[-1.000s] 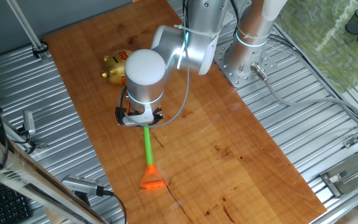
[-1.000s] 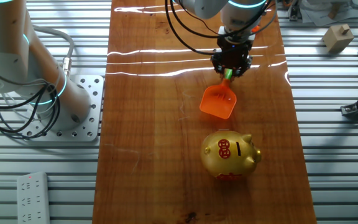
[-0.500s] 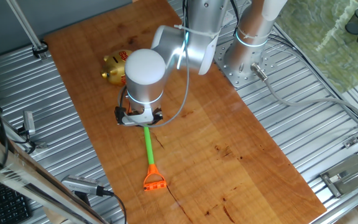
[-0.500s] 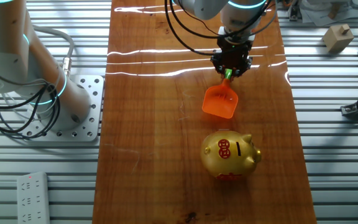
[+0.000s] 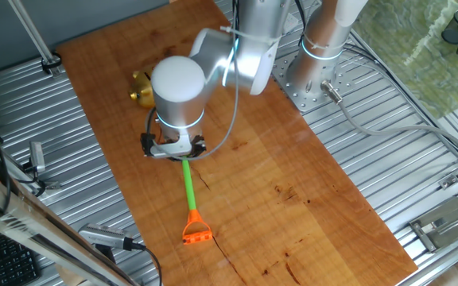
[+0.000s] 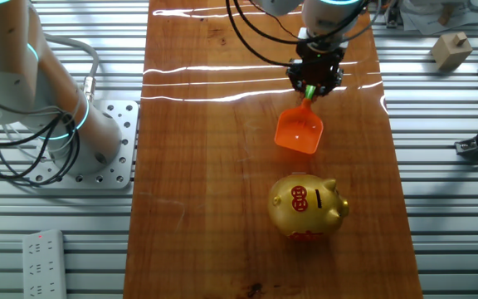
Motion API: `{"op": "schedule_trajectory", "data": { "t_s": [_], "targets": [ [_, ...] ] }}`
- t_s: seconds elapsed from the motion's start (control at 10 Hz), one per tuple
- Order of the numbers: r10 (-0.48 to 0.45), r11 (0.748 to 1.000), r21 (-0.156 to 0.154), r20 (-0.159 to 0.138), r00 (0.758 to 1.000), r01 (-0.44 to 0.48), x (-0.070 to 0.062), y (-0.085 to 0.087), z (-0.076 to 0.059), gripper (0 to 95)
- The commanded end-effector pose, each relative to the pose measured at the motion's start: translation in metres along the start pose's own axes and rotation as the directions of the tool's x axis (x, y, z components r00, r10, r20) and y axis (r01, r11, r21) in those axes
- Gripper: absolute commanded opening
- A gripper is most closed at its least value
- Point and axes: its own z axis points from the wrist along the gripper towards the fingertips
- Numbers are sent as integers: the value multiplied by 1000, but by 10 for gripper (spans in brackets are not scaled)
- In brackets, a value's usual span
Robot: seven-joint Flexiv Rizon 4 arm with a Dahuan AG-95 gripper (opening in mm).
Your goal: Use a shovel to scoop up an object
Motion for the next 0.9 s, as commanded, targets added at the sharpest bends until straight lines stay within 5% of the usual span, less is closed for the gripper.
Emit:
{"op": "schedule_trajectory", "data": {
  "t_s": [0.1, 0.4, 0.7, 0.9],
  "targets": [
    [-19, 1000, -6, 68, 998, 20, -3, 1, -10, 0],
    [-80, 997, -10, 89, 993, 82, -15, 6, -28, 0],
    [-201, 979, -10, 139, 970, 204, -28, 12, -39, 0],
    [-274, 960, -8, 147, 950, 278, -32, 17, -42, 0]
  ]
}}
